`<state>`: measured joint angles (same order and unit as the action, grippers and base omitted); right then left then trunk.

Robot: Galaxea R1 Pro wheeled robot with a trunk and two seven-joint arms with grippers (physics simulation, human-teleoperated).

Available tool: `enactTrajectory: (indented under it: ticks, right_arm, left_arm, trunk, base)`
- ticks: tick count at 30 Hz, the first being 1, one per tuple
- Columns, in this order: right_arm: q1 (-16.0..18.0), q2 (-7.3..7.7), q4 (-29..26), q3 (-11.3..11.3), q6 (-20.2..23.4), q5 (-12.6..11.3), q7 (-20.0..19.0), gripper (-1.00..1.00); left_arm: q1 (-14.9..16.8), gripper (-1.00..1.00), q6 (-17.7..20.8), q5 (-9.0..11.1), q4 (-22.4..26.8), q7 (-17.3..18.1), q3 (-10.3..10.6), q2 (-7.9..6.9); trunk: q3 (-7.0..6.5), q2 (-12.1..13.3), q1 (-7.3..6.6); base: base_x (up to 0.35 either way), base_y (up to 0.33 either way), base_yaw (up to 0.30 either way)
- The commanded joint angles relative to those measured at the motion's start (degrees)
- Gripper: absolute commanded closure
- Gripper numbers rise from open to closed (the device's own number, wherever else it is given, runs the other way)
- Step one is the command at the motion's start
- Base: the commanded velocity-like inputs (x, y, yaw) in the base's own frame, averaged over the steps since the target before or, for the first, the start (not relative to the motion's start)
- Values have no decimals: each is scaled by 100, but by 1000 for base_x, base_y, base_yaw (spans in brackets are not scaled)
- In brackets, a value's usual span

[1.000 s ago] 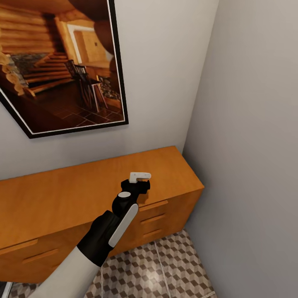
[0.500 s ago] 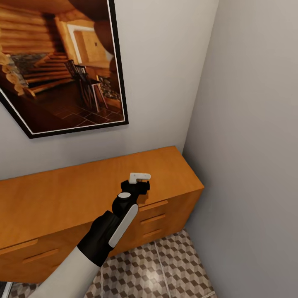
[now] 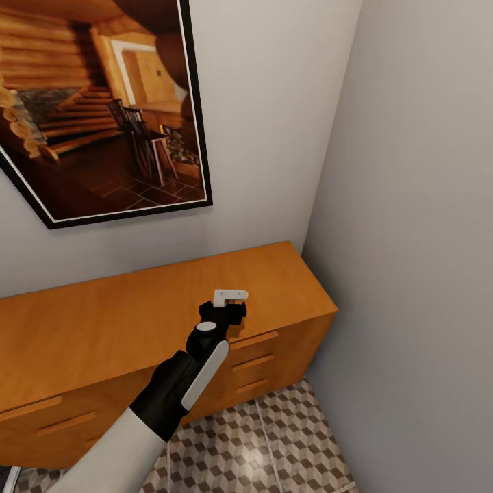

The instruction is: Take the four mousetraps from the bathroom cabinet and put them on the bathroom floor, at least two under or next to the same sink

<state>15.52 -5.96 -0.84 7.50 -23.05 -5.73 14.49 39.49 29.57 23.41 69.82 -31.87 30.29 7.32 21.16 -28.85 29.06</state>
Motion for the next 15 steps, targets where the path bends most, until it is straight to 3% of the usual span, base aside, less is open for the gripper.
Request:
enactTrajectory:
  ticks: [1, 15]
  right_arm:
    - [4, -2, 5, 50, -24, -65, 19, 100]
    - [4, -2, 5, 50, -24, -68, 19, 100]
  left_arm:
    - [6, -100, 8, 59, 4, -57, 12, -2]
    - [6, -100, -7, 59, -165, -51, 12, -2]
  trunk:
    - [8, -8, 2]
    - [8, -8, 2]
  base:
    - [0, 0, 0]
    - [0, 0, 0]
